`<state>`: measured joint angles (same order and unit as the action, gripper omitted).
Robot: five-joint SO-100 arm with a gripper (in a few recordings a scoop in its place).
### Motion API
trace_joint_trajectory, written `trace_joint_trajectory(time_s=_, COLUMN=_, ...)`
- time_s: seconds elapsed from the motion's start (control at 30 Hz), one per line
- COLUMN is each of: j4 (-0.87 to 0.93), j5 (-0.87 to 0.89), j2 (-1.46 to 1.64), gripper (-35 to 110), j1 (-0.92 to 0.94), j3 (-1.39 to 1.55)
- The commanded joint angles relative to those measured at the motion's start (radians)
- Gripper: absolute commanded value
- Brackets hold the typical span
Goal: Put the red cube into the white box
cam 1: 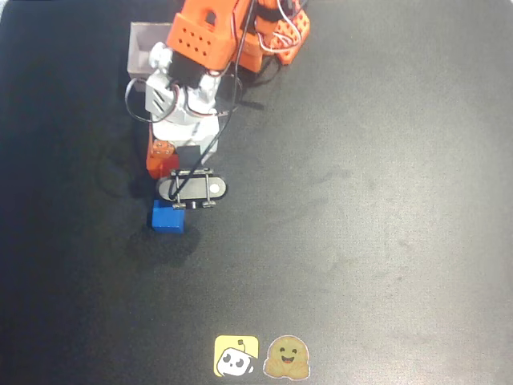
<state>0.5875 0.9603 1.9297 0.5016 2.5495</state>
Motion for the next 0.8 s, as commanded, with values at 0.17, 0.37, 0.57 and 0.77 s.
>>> trace_joint_trajectory(time_s=0.17, j4=0.179, j5=0.003, j2=0.143, gripper=0, j1=0.018, j3=-0.114)
trace_joint_trajectory(time_s=0.37, j4=0.339, j5=0.021, j2=0.175, gripper=0, j1=0.089, j3=-0.215)
trace_joint_trajectory(time_s=0.57, j4=0.396, j5=0.020, j2=0.242, gripper=0, j1=0.176, j3=-0.210)
trace_joint_trajectory(time_s=0.77, j4=0.486, j5=-0.011, j2=0.273, gripper=0, j1=0.256, j3=-0.247)
